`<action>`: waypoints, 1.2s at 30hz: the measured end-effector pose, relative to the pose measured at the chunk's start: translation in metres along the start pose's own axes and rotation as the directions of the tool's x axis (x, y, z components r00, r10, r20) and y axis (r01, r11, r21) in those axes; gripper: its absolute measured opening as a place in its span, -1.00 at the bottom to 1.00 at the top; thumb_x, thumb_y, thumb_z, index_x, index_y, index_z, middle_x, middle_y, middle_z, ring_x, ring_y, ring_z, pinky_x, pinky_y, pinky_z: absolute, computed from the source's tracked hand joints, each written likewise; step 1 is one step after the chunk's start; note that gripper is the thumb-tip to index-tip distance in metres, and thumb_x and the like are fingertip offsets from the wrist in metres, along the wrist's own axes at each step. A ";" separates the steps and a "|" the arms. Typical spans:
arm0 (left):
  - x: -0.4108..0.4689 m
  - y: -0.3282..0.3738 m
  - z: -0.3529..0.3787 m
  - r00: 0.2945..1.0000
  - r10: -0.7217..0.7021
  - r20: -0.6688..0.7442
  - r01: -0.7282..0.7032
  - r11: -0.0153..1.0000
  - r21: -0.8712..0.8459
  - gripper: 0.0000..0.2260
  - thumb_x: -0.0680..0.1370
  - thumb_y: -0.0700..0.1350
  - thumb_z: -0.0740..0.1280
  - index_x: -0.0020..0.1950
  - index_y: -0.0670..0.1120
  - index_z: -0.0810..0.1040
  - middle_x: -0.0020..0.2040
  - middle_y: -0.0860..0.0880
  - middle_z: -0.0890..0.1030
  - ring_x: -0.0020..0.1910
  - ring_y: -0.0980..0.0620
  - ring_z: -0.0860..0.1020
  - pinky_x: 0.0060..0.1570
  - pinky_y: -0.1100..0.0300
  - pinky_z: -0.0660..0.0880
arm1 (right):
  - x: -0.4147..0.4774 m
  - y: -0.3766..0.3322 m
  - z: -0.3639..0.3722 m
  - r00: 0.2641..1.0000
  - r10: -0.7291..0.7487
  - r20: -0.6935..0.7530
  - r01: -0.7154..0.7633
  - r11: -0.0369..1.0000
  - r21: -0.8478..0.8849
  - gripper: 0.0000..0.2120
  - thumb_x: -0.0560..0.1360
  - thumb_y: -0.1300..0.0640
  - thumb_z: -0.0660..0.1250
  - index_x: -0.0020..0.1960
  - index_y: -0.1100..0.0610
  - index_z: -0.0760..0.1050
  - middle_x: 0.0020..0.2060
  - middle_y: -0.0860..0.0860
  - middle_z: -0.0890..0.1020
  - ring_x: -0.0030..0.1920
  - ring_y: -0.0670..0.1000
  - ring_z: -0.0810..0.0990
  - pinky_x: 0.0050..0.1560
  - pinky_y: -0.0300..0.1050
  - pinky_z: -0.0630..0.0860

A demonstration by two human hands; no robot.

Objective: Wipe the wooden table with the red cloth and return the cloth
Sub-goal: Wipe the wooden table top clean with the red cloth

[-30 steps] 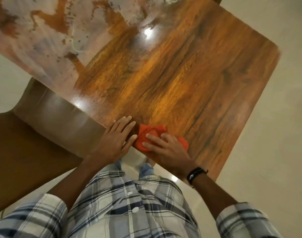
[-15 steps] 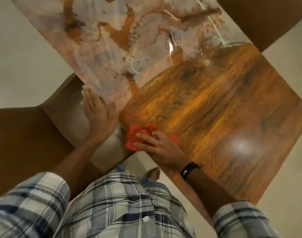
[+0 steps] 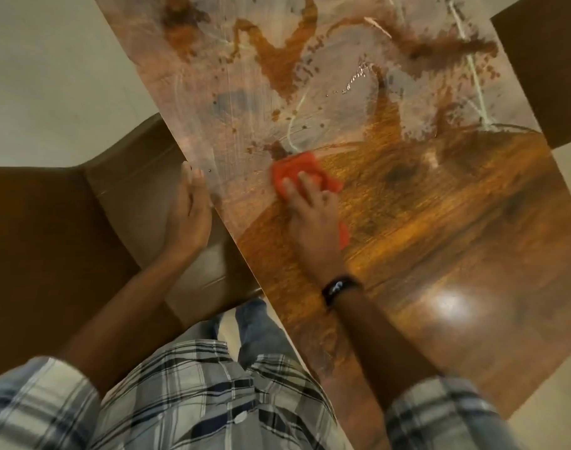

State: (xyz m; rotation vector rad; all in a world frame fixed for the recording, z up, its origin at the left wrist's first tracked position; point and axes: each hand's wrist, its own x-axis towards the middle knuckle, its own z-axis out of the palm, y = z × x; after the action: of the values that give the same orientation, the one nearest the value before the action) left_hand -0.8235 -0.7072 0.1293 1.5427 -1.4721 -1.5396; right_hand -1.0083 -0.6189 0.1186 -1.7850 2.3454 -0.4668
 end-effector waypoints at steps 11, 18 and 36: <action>-0.007 0.005 0.002 0.999 0.020 -0.025 -0.024 0.990 -0.138 -0.66 0.74 -0.01 -0.04 0.41 0.06 0.43 0.24 0.32 0.57 0.35 0.31 0.47 0.38 0.27 0.41 | 0.072 0.140 -0.049 0.999 0.023 0.039 -0.017 0.989 -0.146 -0.55 0.54 0.25 0.22 0.39 -0.05 0.47 0.39 0.03 0.44 0.18 0.22 0.43 0.08 -0.19 0.18; -0.007 -0.004 0.002 0.997 -0.003 -0.081 -0.010 0.987 -0.160 -0.55 0.73 0.04 -0.04 0.56 -0.12 0.29 0.50 0.00 0.41 0.49 0.16 0.37 0.49 0.20 0.31 | 0.085 0.090 -0.039 0.980 0.195 -0.033 -0.197 0.978 -0.074 -0.59 0.60 0.17 0.21 0.44 -0.01 0.43 0.43 0.08 0.39 0.25 0.18 0.33 0.16 -0.18 0.21; -0.002 -0.009 -0.006 0.991 -0.012 -0.136 -0.013 0.982 -0.187 -0.58 0.74 -0.02 -0.02 0.50 -0.19 0.34 0.43 -0.12 0.47 0.41 0.12 0.46 0.43 0.22 0.37 | 0.129 0.103 -0.048 0.949 0.316 -0.016 -0.316 0.948 -0.036 -0.62 0.64 0.12 0.16 0.44 0.00 0.42 0.45 0.03 0.36 0.31 0.14 0.30 0.15 -0.27 0.12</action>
State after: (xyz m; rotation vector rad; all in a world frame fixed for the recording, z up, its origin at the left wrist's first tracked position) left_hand -0.8145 -0.7050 0.1234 1.5044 -1.2156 -1.4938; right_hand -1.1529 -0.7106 0.1371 -1.3808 2.5970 -0.3854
